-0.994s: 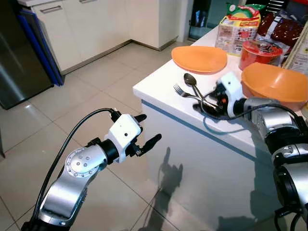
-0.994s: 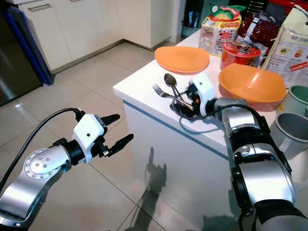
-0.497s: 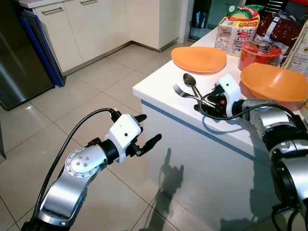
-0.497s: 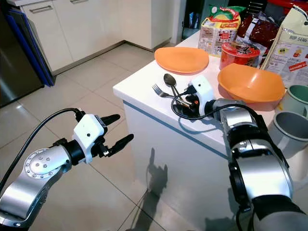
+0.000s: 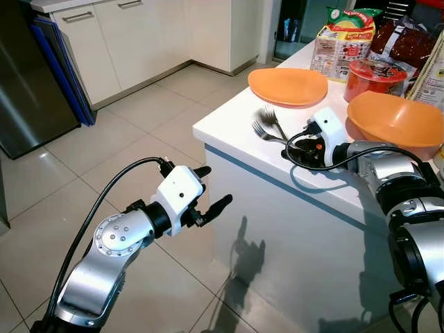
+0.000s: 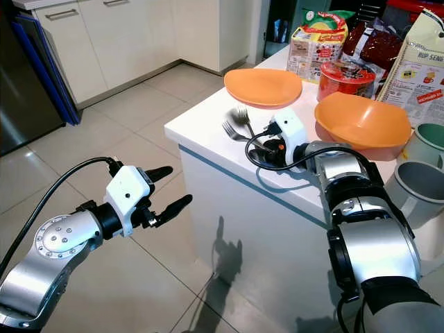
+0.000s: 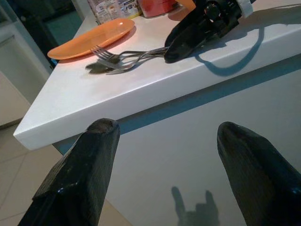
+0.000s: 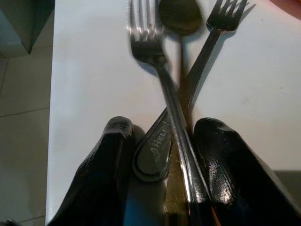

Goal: Setting the table

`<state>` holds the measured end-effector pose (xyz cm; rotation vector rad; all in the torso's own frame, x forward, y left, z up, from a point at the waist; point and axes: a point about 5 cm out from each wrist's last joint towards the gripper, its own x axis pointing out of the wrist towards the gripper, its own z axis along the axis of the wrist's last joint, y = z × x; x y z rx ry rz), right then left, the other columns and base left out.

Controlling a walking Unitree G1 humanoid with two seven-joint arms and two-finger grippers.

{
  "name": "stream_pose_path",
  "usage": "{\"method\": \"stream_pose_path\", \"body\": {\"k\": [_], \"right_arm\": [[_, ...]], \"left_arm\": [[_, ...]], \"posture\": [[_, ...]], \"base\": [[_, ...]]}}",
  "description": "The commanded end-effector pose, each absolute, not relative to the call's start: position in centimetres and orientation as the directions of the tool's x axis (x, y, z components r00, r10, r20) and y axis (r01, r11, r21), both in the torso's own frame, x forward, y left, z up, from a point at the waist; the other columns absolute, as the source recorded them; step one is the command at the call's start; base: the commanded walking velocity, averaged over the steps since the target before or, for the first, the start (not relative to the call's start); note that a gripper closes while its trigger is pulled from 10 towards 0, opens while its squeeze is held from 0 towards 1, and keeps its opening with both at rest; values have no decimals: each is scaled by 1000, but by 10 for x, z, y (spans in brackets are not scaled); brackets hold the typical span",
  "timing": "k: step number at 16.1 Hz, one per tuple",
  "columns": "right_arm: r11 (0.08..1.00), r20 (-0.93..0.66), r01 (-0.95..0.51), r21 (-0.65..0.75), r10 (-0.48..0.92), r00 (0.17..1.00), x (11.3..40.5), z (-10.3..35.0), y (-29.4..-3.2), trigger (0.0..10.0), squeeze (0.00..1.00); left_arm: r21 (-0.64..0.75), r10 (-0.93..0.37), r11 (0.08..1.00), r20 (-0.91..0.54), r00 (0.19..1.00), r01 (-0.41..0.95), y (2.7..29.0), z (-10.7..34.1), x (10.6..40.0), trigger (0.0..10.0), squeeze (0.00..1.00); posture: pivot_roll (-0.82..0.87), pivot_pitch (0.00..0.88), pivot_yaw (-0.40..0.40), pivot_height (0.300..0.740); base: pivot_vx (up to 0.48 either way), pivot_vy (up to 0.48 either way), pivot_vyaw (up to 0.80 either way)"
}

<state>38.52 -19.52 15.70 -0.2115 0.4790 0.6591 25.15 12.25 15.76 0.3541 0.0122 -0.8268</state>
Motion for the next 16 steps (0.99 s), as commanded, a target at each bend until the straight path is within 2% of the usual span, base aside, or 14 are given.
{"method": "stream_pose_path", "body": {"k": [1,8,11,13,16], "right_arm": [[781,-569,-624,-27,501,652,380,143,-200,0,0],[787,-570,-616,-35,491,659,380,141,-199,0,0],[818,-527,-573,-51,466,711,384,147,-202,0,0],[858,-439,-512,-37,446,780,390,162,-205,0,0],[885,-338,-466,-15,434,835,395,180,-211,0,0]], "left_arm": [[305,-729,606,-156,666,735,122,159,249,10000,0],[306,-730,603,-160,664,737,121,159,250,10000,0],[313,-727,605,-158,668,732,122,159,251,10000,0],[319,-719,616,-146,679,720,122,160,254,10000,0],[323,-710,629,-133,692,707,122,162,255,10000,0]], "posture": [[-23,0,51,740],[-25,0,57,740],[-25,0,56,740],[-22,0,48,740],[-18,0,36,740]], "base": [[0,0,0],[0,0,0],[0,0,0],[0,0,0],[0,0,0]]}}
